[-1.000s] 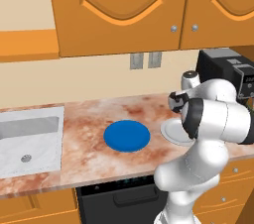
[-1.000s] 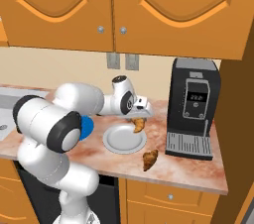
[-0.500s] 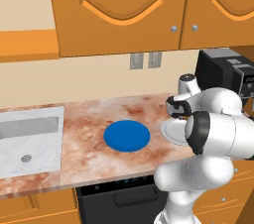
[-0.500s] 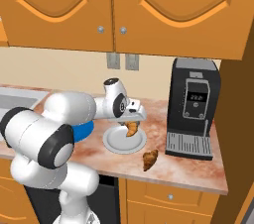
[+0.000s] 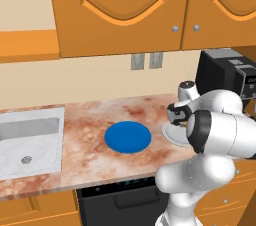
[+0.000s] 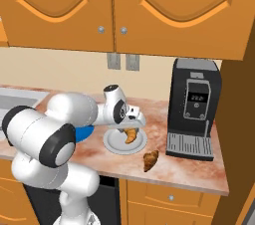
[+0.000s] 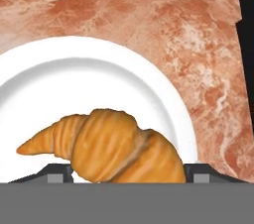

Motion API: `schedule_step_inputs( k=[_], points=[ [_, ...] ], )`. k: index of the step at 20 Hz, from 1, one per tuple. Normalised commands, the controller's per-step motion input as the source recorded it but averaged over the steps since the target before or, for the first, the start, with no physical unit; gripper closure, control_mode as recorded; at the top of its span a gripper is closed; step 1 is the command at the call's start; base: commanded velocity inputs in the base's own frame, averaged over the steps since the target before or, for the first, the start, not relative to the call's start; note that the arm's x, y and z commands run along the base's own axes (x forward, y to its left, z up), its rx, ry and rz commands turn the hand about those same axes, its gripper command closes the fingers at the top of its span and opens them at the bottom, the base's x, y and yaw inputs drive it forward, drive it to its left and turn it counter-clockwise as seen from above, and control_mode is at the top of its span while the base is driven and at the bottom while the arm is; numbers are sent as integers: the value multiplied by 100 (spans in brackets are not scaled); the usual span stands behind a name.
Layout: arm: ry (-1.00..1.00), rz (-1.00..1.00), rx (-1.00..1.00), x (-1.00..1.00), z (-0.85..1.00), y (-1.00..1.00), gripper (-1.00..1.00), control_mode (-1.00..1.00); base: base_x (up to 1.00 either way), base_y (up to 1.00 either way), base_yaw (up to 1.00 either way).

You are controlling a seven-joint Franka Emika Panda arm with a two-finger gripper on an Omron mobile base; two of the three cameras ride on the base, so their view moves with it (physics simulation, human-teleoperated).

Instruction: Place the pastries on the plates.

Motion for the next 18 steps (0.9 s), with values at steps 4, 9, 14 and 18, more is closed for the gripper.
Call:
schedule_step_inputs(
  k=[4, 9, 14, 18],
  points=[
    [4, 0, 0, -28, -14, 9, 100, -100, 0, 0, 0],
    [2, 0, 0, -13, -14, 2, 100, -100, 0, 0, 0],
    [0, 0, 0, 1, -2, 0, -100, -100, 0, 0, 0],
    [-2, 0, 0, 12, 0, 0, -100, -100, 0, 0, 0]
  ],
)
